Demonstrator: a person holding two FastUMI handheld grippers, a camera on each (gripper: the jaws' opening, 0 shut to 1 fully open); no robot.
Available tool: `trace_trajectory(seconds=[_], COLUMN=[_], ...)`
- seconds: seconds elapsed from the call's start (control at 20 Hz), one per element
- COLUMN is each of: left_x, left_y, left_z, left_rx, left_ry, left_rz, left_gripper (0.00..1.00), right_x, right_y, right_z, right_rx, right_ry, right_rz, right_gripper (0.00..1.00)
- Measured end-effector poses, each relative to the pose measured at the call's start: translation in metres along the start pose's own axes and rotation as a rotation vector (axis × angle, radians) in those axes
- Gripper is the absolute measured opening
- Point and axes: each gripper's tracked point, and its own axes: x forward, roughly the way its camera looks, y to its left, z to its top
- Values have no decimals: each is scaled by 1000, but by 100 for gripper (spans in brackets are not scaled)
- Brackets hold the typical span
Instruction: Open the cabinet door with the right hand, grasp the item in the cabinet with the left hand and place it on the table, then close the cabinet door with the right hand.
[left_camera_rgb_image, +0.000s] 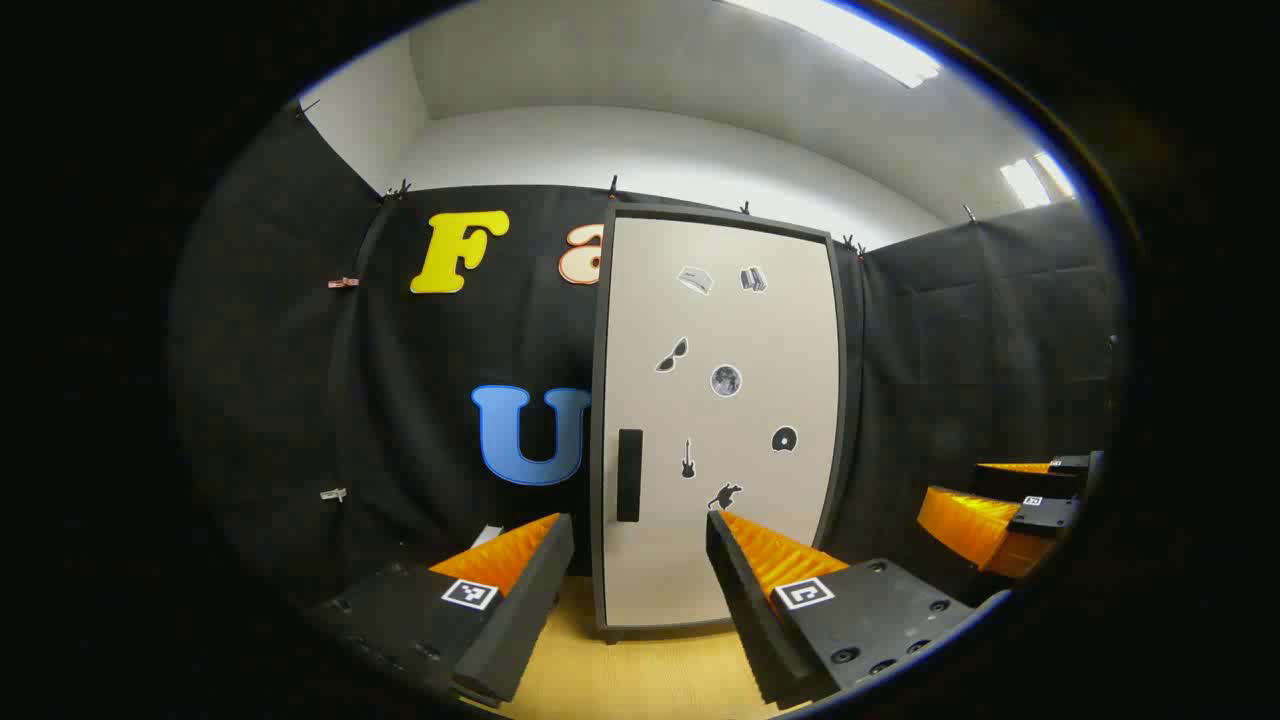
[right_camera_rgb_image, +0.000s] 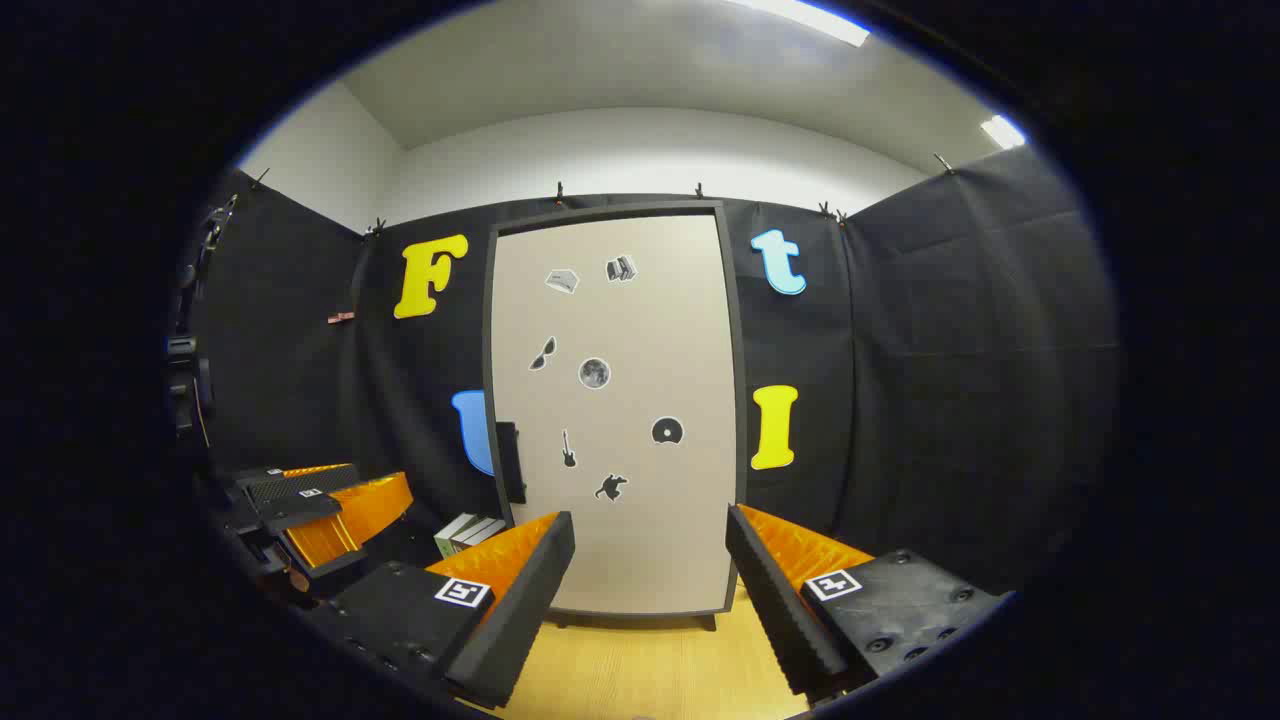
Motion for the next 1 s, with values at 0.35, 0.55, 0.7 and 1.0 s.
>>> trace_trajectory(seconds=[0.35,0.55,0.7,1.0], left_x=[-2,-2,-2,-5], left_y=[5,7,9,14], left_z=[3,-1,-1,3], left_rx=[0,0,-1,12], left_ry=[-13,-5,-2,-20], left_rz=[4,8,9,5], left_gripper=[85,85,85,85], right_x=[0,0,-1,-1], right_y=[3,3,3,5], right_z=[7,2,3,-1], right_rx=[1,8,11,12], right_ry=[-27,-12,-13,2], right_rz=[-4,-8,-12,-24], right_gripper=[98,98,98,98])
